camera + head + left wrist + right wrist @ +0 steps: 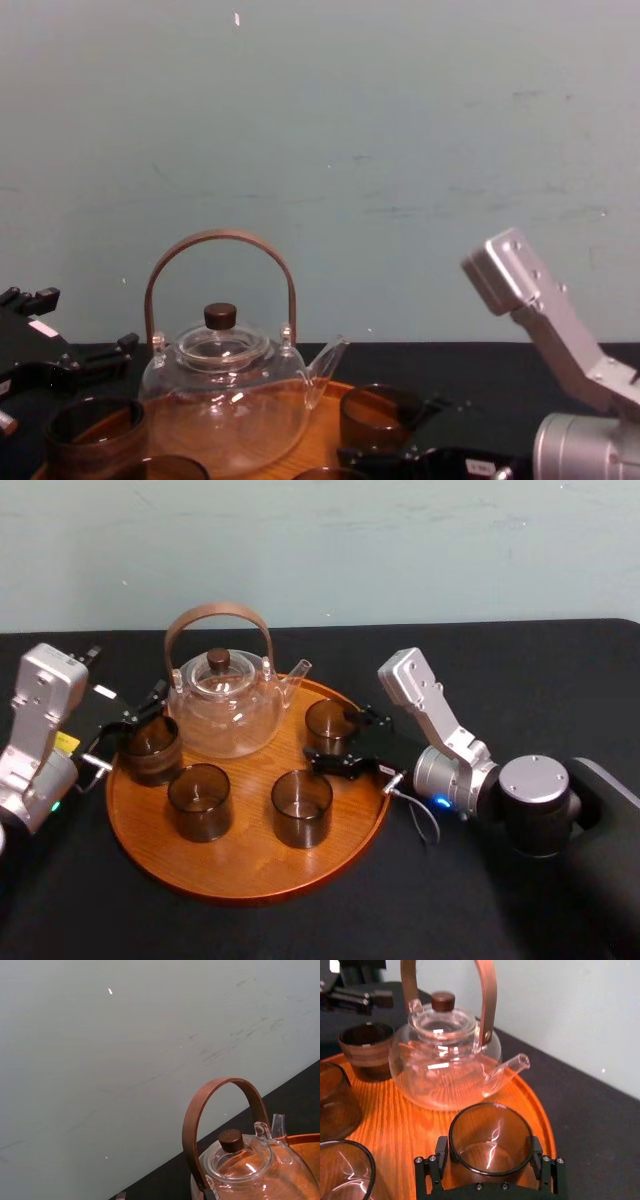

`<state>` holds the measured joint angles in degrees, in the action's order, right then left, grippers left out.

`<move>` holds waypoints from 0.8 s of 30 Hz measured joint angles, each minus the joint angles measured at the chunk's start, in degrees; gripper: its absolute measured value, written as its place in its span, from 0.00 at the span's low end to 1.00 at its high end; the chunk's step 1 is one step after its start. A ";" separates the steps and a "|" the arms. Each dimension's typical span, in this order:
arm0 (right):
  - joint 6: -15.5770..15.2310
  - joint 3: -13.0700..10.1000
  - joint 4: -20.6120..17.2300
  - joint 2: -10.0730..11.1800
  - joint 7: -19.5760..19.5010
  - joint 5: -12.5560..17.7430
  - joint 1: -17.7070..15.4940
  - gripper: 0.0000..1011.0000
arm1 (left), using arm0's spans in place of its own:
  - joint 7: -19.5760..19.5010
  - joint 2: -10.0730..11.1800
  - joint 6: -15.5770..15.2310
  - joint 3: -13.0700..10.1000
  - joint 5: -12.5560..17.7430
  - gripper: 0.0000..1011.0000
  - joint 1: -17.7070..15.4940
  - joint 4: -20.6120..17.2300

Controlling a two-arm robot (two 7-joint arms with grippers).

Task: Pick up the glass from the table and place it on the tray.

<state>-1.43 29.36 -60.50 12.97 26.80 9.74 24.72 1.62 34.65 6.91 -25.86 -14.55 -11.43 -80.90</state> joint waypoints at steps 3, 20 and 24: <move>0.81 -0.49 -1.58 0.38 -0.28 -0.09 -0.73 0.99 | 0.00 0.00 0.00 0.00 0.00 0.99 0.00 0.00; 1.18 -3.02 -11.67 3.07 -1.08 0.96 -5.27 0.99 | 0.00 0.00 0.00 0.00 0.00 0.99 0.00 0.00; 0.96 -4.39 -14.65 4.34 -1.16 2.31 -6.99 0.99 | 0.00 0.00 0.00 0.00 0.00 0.99 0.00 0.00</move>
<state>-0.46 24.98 -75.15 17.30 25.64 12.05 17.72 1.62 34.65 6.91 -25.86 -14.55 -11.43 -80.90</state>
